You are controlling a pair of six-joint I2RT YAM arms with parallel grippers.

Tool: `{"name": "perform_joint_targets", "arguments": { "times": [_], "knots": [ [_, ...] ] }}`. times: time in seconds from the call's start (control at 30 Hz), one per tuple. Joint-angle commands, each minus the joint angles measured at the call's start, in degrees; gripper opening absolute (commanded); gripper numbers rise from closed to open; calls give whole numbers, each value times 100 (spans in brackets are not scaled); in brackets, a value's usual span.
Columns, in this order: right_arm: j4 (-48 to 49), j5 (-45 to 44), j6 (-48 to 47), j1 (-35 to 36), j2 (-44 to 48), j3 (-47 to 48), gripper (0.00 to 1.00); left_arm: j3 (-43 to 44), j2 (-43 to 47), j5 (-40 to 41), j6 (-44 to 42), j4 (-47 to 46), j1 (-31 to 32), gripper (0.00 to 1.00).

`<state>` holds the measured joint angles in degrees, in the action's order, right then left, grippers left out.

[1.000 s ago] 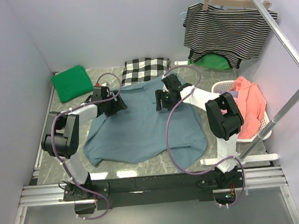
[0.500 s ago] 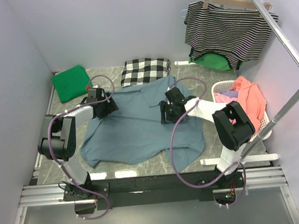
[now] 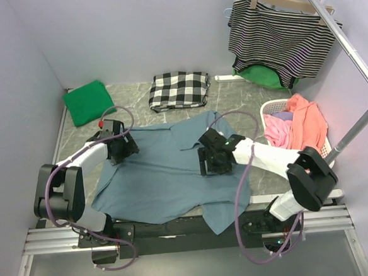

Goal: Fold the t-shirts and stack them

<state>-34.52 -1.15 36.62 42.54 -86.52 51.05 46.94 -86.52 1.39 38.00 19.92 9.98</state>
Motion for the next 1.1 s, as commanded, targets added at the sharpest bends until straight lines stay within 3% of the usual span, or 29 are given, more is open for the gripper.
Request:
{"name": "perform_joint_targets", "arguments": {
  "times": [0.0,0.1,0.17,0.27,0.4,0.63,0.8,1.07],
  "knots": [
    [-354,-877,-233,-289,592,825,79,429,294,423,-283,363,-5,82],
    [250,-625,-550,-1097,601,1117,79,904,224,590,-433,363,-13,84],
    [611,-107,-656,-1841,471,1153,79,1220,127,775,-416,337,-83,92],
    [1079,483,-814,-2424,33,1407,78,1397,-74,837,-460,188,-285,96],
    [1377,1203,-859,-2785,-602,1916,77,1310,-199,592,-320,-40,-786,95],
    [1238,1565,-946,-2971,-1174,2453,76,317,-137,-401,-30,-874,-1779,96],
    [1237,1661,-955,-2971,-1192,2471,76,-140,-251,-1104,41,-1402,-2026,95],
    [1185,1653,-1017,-2971,-1192,2384,74,-501,-515,-1562,103,-1948,-2237,90]
  ]
}}
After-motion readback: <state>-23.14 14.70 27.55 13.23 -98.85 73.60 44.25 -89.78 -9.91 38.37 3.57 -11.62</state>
